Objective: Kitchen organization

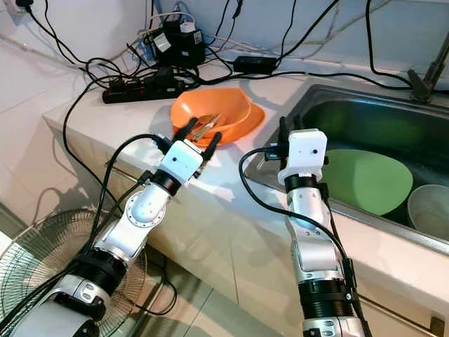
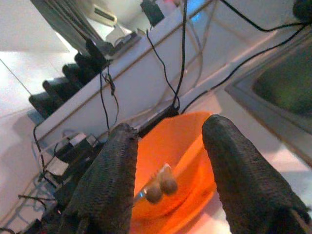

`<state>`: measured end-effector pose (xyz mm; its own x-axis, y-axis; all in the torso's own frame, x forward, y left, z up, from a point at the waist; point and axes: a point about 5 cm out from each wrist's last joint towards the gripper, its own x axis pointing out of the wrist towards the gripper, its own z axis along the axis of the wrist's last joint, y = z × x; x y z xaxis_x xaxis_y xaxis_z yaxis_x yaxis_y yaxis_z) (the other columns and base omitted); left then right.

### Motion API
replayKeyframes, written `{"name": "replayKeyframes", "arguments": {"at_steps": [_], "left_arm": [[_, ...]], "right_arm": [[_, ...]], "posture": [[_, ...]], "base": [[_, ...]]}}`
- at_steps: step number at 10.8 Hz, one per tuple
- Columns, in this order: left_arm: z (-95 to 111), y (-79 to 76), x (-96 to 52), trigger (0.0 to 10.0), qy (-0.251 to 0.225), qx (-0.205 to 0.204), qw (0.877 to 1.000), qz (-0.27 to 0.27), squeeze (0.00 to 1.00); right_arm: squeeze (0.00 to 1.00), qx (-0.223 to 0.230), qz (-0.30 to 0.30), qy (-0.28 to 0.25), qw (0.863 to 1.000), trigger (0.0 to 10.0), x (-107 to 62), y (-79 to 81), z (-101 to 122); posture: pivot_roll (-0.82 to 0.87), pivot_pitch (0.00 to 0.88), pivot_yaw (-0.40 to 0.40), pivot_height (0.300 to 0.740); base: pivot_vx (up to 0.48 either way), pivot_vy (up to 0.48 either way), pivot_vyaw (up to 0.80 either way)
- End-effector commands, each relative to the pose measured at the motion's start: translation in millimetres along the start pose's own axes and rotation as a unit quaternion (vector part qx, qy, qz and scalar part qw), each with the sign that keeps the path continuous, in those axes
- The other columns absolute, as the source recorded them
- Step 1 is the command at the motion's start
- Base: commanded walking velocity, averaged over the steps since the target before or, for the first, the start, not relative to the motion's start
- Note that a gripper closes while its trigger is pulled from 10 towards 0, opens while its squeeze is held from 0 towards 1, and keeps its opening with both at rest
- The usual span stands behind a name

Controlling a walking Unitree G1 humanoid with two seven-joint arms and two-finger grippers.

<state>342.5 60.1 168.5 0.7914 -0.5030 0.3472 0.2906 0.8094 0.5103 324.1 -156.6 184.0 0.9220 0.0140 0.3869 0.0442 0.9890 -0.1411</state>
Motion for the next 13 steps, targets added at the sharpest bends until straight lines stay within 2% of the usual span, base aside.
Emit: {"name": "replayKeyframes", "arguments": {"at_steps": [1,2,3,4,10,11,12,13], "left_arm": [[-2.1,6.1,0.7,1.1,0.005,-0.002,1.0,0.015,0.0],[-4.4,8.0,-0.4,3.0,0.012,-0.003,1.0,0.021,0.0],[-7.1,9.1,-2.4,8.8,0.017,-0.007,0.999,0.028,0.0],[-8.2,9.6,-3.4,10.0,0.017,-0.01,0.999,0.031,0.0],[-12.3,13.6,-4.8,10.0,0.02,-0.018,0.999,0.043,0.0],[-10.1,12.2,-3.8,1.1,0.012,-0.02,0.999,0.039,0.0],[-9.1,11.5,-3.4,0.0,0.008,-0.02,0.999,0.037,0.0],[-8.3,11.5,-3.2,0.0,0.005,-0.02,0.999,0.036,0.0]], "right_arm": [[0.0,0.003,0.008,-0.008,1.0,10.0,1.1,5.7,2.5],[0.0,0.004,0.008,-0.008,1.0,10.0,1.0,6.1,2.5],[0.0,0.004,0.007,-0.008,1.0,10.0,0.9,6.3,2.6],[0.0,0.004,0.007,-0.008,1.0,10.0,1.0,6.3,2.6],[0.0,0.005,0.005,-0.012,1.0,10.0,2.9,5.8,3.8],[0.0,0.006,0.005,-0.013,1.0,10.0,2.9,6.0,3.9],[0.0,0.007,0.006,-0.013,1.0,10.0,2.7,6.5,3.8],[0.0,0.008,0.006,-0.013,1.0,10.0,2.6,7.0,3.8]], "posture": [[0.05,0.039,0.129,0.74],[0.05,0.038,0.129,0.74],[0.05,0.039,0.13,0.74],[0.05,0.04,0.128,0.74],[0.04,0.036,0.125,0.74],[0.04,0.035,0.125,0.74],[0.04,0.035,0.125,0.74],[0.05,0.036,0.126,0.74]], "base": [[0.0,0.0,0.0],[0.0,0.0,0.0],[0.0,0.0,0.0],[0.0,0.0,0.0],[0.0,0.0,0.0],[0.0,0.0,0.0],[0.0,0.0,0.0],[0.0,0.0,0.0]]}}
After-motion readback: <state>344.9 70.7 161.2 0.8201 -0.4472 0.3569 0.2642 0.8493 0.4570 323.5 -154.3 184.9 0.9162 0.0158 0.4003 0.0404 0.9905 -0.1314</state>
